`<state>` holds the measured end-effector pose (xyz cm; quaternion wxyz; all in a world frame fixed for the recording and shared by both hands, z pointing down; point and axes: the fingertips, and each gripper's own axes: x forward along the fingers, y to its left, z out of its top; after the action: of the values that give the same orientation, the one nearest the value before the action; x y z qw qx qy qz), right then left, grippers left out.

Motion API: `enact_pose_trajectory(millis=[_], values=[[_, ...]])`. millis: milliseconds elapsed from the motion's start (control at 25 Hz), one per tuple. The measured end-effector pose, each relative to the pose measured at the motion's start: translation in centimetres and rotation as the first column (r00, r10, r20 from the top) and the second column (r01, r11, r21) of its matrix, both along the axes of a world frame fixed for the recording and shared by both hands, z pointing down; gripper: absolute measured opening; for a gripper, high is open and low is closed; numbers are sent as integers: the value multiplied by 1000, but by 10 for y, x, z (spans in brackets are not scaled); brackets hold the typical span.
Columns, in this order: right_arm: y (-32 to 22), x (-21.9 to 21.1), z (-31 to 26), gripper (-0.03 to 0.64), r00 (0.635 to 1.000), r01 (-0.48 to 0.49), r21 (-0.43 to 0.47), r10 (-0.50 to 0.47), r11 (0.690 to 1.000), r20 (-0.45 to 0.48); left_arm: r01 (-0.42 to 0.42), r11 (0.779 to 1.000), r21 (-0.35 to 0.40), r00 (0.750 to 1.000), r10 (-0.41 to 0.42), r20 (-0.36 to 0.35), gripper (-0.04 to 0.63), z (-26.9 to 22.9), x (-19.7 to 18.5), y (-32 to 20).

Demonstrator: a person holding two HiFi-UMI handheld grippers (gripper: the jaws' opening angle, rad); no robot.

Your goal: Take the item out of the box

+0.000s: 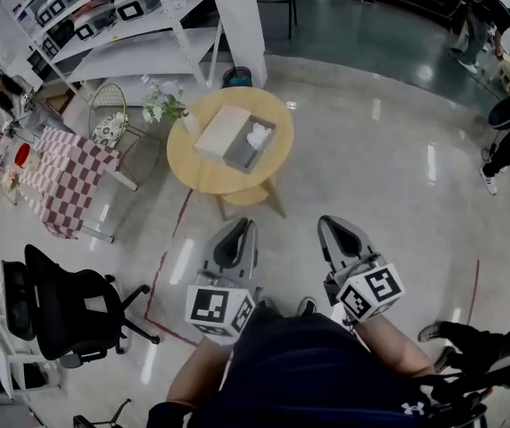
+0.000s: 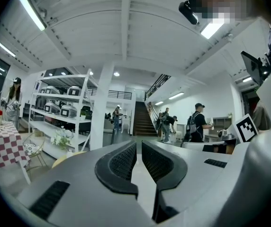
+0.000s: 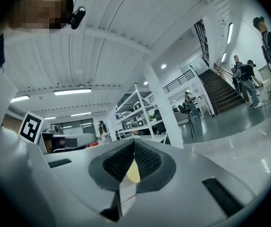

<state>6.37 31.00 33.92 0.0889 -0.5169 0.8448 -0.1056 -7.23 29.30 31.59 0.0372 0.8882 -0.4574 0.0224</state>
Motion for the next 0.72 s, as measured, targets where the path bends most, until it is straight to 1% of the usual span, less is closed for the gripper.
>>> enact_pose_trajectory(millis=[160, 320, 440, 720], values=[[2, 7, 0, 12, 1000, 14, 9, -14, 1000, -4, 27, 1000, 5, 1000, -27, 5, 48, 0, 2, 4], [-2, 14, 10, 12, 1000, 17, -12, -17, 1000, 7, 42, 999, -10, 999, -42, 10, 48, 9, 5, 2], [-10, 13, 11, 12, 1000, 26, -22, -26, 999, 0, 50, 999, -22, 999, -49, 7, 48, 11, 5, -8], [-41, 10, 24, 12, 1000, 9, -49, -9, 999, -8, 33, 998, -44, 999, -33, 2, 48, 26, 1, -43]])
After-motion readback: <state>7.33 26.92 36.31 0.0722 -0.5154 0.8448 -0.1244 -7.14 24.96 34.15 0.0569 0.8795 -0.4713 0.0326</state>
